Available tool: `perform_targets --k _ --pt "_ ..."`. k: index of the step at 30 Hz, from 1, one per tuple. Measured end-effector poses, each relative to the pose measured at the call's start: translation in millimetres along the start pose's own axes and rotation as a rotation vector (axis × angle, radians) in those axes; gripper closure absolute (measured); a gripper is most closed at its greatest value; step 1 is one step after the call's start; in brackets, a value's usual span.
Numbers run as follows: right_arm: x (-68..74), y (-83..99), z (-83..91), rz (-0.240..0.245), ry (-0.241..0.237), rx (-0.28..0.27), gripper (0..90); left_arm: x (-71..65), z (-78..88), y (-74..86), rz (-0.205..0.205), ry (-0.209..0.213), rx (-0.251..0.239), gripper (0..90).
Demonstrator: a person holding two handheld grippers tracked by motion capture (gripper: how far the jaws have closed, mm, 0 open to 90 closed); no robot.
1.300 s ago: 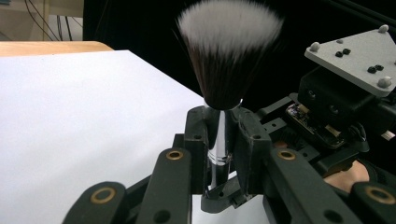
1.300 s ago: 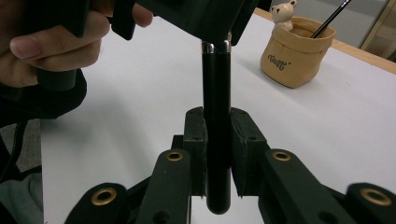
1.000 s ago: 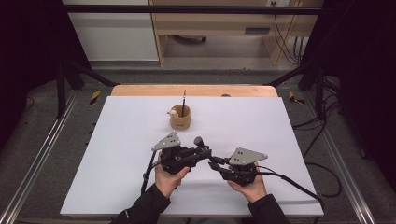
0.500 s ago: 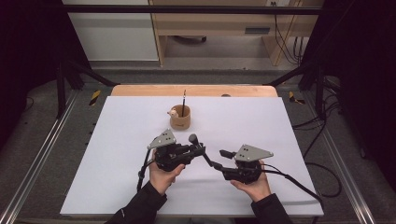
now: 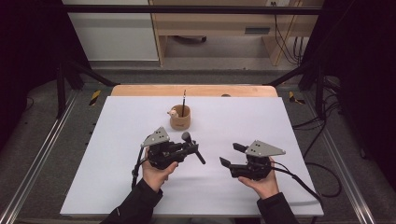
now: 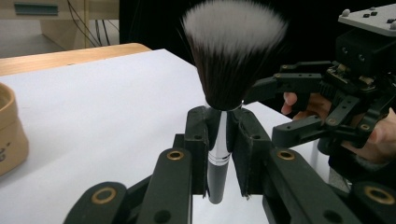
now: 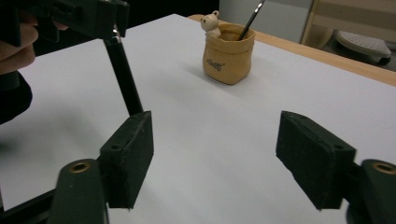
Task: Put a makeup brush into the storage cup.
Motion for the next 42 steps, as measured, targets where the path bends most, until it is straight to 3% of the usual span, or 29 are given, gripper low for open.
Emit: perform_targets --k 6,17,26,35,42 --pt "-9.9 -1.2 3.2 -0.008 0.05 0.0 16.3 3.7 6.9 -0.8 0.004 -0.019 0.005 76.4" --pt "-26.3 0.3 9.5 -0.065 0.065 0.009 10.8 10.3 21.7 -4.4 0.006 -0.064 0.013 76.4" --pt "-31.4 1.1 12.7 -0.049 0.089 0.018 8.6 14.3 35.3 -9.2 0.001 -0.097 -0.003 76.4" --pt "-42.0 4.8 17.7 -0.086 0.107 0.014 8.6 20.2 46.3 -13.7 0.002 -0.133 -0.017 76.4" --pt "-46.7 7.8 19.7 -0.073 0.129 0.02 8.1 23.2 49.9 -17.6 -0.002 -0.152 -0.02 76.4"
Point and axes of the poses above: each handheld gripper's, and its own axes: z roughly backward along the jaws, y roughly out of its underside, x roughly to its left, the point moved 6 cm from there along -z, roughly forward along the jaws, and after that the axes turned 15 degrees about y, right-handed, at the moved point
